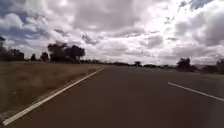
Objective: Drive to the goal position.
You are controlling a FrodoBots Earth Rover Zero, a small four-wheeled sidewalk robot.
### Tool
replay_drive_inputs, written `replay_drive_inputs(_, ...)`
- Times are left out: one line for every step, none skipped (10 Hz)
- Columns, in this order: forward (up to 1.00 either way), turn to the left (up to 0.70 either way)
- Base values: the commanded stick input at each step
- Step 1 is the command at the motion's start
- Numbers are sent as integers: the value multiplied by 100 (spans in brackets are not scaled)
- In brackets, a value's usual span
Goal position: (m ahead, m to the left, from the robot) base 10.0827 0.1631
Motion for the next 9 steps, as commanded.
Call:
replay_drive_inputs(70, -2)
replay_drive_inputs(70, -2)
replay_drive_inputs(70, -2)
replay_drive_inputs(70, -2)
replay_drive_inputs(70, -2)
replay_drive_inputs(70, -2)
replay_drive_inputs(70, -7)
replay_drive_inputs(70, -21)
replay_drive_inputs(70, -32)
